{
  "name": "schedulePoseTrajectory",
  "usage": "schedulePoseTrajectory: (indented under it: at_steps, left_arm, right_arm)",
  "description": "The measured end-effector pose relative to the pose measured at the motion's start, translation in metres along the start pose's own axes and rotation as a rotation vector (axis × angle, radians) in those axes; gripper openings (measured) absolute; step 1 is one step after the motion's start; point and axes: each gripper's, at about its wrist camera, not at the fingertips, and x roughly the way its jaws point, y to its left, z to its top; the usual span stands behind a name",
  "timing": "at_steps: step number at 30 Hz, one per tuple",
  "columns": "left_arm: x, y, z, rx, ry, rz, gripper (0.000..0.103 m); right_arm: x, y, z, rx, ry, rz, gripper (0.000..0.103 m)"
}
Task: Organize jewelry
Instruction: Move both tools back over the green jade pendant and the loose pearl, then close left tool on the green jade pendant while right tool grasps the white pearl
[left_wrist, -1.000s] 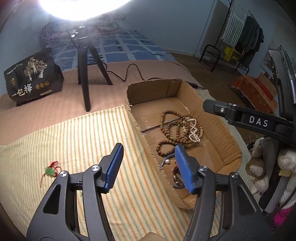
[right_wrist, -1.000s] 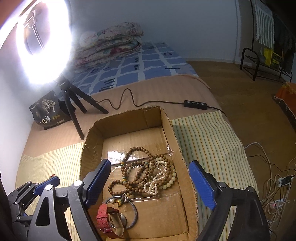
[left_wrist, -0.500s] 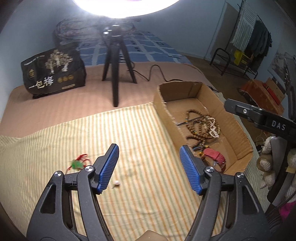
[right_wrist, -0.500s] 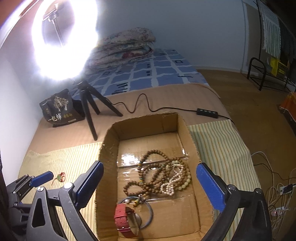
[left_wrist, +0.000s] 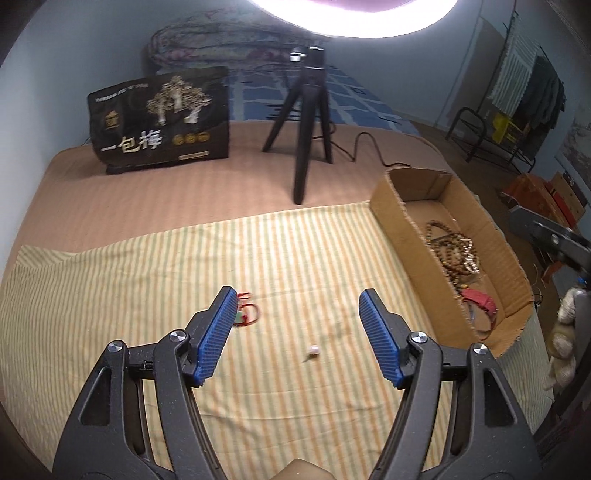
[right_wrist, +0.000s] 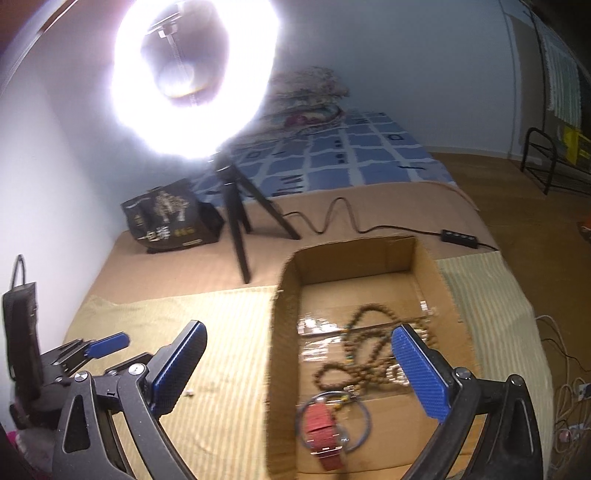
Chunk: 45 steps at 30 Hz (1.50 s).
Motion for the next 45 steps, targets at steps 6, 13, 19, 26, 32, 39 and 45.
schedulePoseTrajectory:
  at_steps: [6, 13, 19, 26, 32, 39, 45]
  left_arm:
    - [0.006, 0.029, -0.005, -0.042, 0.003, 0.019, 0.07]
    - [0.021, 0.055, -0.01, -0.089, 0.027, 0.015, 0.07]
    - [0.033, 0.061, -0.013, -0.076, 0.053, 0.002, 0.062]
    - [0.046, 0.059, -0.021, -0.046, 0.087, -0.007, 0.056]
    - [0.055, 0.053, -0.025, -0.011, 0.106, -0.01, 0.053]
    - [0.065, 0.048, -0.028, 0.016, 0.111, 0.004, 0.052]
    - [0.073, 0.05, -0.026, 0.018, 0.108, 0.027, 0.05]
  right_arm:
    - [0.009, 0.031, -0.012, -0.06, 0.044, 0.05, 0.101]
    - [0.029, 0.067, -0.032, -0.161, 0.133, 0.101, 0.092]
    - [0.054, 0.089, -0.055, -0.215, 0.209, 0.143, 0.077]
    - [0.079, 0.107, -0.081, -0.285, 0.281, 0.154, 0.061]
    - [0.093, 0.116, -0.09, -0.317, 0.31, 0.151, 0.052]
    - [0.106, 0.119, -0.095, -0.336, 0.326, 0.146, 0.046]
    - [0.112, 0.122, -0.096, -0.349, 0.331, 0.146, 0.043]
